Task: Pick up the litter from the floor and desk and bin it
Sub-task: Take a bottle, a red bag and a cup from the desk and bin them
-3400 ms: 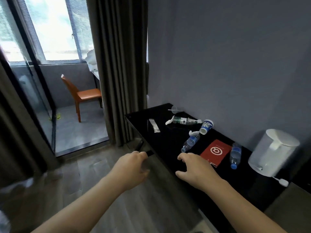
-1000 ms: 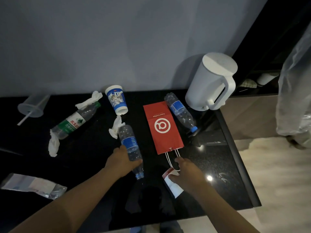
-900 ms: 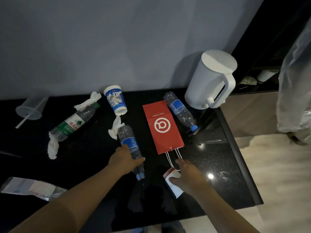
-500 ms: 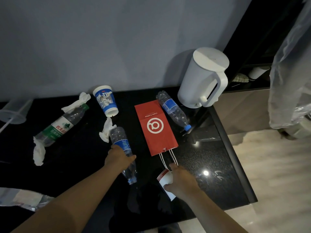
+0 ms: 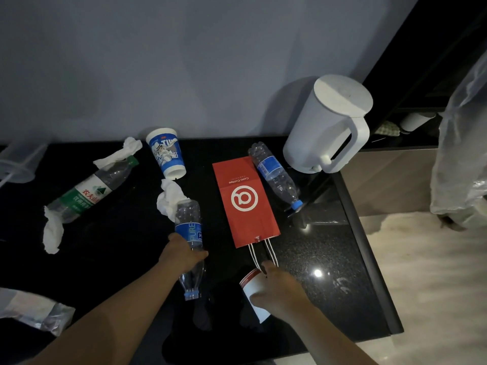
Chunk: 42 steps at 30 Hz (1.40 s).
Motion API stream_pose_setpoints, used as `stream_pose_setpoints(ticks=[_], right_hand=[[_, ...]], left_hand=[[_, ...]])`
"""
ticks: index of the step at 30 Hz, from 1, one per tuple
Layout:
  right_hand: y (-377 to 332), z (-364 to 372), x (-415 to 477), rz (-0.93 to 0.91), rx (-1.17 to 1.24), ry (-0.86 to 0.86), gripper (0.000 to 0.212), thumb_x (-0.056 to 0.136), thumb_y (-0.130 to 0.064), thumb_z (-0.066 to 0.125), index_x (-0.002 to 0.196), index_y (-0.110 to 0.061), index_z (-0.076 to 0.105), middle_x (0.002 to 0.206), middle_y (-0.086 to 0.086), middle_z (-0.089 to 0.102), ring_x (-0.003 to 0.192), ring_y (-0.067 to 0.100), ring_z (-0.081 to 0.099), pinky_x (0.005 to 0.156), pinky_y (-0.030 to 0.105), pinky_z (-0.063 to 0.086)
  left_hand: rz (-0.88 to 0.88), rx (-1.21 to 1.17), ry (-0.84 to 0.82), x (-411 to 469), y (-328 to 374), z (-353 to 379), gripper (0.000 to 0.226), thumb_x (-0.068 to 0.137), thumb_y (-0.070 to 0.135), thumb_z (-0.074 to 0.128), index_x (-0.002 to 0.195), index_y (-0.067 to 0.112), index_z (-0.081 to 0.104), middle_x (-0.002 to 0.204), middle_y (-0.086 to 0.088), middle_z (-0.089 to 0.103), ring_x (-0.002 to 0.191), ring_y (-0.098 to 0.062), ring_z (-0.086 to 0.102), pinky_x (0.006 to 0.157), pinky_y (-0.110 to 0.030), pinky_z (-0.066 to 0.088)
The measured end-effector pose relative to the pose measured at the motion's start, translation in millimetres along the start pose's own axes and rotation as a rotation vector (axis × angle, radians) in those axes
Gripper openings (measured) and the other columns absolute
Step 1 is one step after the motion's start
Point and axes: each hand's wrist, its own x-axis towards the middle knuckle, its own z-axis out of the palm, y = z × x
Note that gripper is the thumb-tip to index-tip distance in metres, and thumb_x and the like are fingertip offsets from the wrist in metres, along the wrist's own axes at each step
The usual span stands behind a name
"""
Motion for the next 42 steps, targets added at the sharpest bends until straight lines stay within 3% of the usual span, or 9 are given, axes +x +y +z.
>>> stream_pose_setpoints(ticks=[4,10,17,21,25,31,42], right_hand=[[-7,-27,13,-0.031,0.067,0.088,0.067,0.072,-0.029,0.070,0.131,-0.020,0.040,0.111,0.002,0.059,0.097,0.019,0.060,0.083,0.035,0.054],[-23,-68,56,-0.066,0.099,0.182,0.068,0.076,-0.032,0.075,0.132,-0.016,0.040,0.119,0.008,0.060,0.105,0.025,0.061,0.090,0.043,0.052],[-43,-73,101,-0.059,0.092,0.271,0.073,0.077,-0.039,0.075,0.133,-0.010,0.037,0.128,0.011,0.052,0.116,0.028,0.053,0.091,0.039,0.048],[-50,-58,113,0.010,0.042,0.291,0.112,0.067,-0.057,0.077,0.149,-0.016,0.013,0.147,0.012,0.027,0.137,0.032,0.027,0.109,0.048,0.033],[-54,-42,121,0.131,-0.048,0.223,0.135,0.058,-0.070,0.075,0.150,-0.022,-0.011,0.157,0.015,0.008,0.143,0.038,0.015,0.113,0.056,0.025],[-61,-28,128,0.231,-0.117,0.200,0.145,0.052,-0.070,0.078,0.147,-0.024,-0.023,0.152,0.019,0.019,0.134,0.041,0.033,0.105,0.059,0.034],[-56,-19,128,0.225,-0.090,0.259,0.147,0.052,-0.062,0.084,0.144,-0.027,-0.026,0.149,0.026,0.020,0.135,0.046,0.028,0.108,0.064,0.028]], left_hand=[[0.005,-0.035,-0.008,2,-1,2,0.084,0.075,0.031,0.079,0.132,0.002,0.023,0.118,-0.013,0.053,0.101,-0.026,0.058,0.086,-0.040,0.052],[0.015,-0.026,0.002,2,-1,4,0.081,0.076,0.031,0.078,0.129,0.003,0.023,0.119,-0.013,0.052,0.103,-0.026,0.059,0.084,-0.038,0.052],[0.012,-0.011,0.007,4,0,5,0.078,0.077,0.031,0.077,0.128,0.005,0.024,0.118,-0.013,0.052,0.103,-0.025,0.059,0.089,-0.042,0.052],[0.029,-0.023,0.010,5,-2,6,0.078,0.076,0.031,0.077,0.127,0.006,0.024,0.117,-0.012,0.052,0.102,-0.024,0.059,0.088,-0.039,0.053],[0.046,-0.035,0.004,6,-4,7,0.075,0.077,0.031,0.077,0.124,0.007,0.025,0.116,-0.011,0.052,0.100,-0.022,0.059,0.086,-0.037,0.052],[0.033,-0.024,0.017,6,-4,8,0.073,0.076,0.032,0.077,0.122,0.010,0.025,0.116,-0.011,0.053,0.101,-0.022,0.059,0.089,-0.041,0.053],[0.021,-0.029,0.012,5,-2,8,0.075,0.078,0.031,0.076,0.126,0.009,0.023,0.119,-0.012,0.051,0.103,-0.023,0.059,0.091,-0.043,0.052]])
